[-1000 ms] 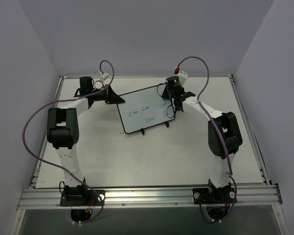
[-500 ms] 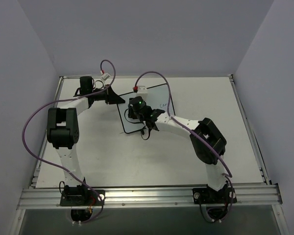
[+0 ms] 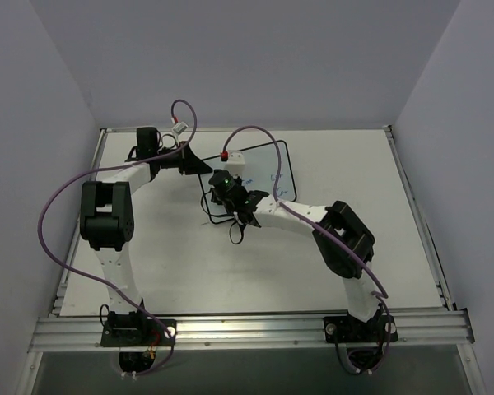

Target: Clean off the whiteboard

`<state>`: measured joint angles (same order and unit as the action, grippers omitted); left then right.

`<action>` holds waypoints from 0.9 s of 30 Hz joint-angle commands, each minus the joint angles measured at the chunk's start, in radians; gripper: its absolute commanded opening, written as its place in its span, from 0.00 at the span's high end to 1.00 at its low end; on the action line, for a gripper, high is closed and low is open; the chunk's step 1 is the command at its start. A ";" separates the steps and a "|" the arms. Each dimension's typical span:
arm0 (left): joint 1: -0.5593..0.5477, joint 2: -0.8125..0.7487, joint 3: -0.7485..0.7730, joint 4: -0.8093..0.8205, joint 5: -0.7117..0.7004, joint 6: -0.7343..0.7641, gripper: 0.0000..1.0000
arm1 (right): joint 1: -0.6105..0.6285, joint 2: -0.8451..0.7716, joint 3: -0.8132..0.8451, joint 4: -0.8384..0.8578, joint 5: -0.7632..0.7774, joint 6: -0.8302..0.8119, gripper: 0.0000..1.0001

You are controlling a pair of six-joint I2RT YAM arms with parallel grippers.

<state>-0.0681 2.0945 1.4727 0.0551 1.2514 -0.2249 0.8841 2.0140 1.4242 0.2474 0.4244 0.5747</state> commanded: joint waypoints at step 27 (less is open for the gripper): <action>-0.033 -0.028 0.015 -0.031 -0.018 0.150 0.98 | -0.084 -0.100 -0.163 0.084 0.014 -0.046 1.00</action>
<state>-0.0738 2.0945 1.4734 0.0261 1.2396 -0.2295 0.6994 1.8847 1.2537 0.3088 0.4423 0.5194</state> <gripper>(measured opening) 0.099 0.265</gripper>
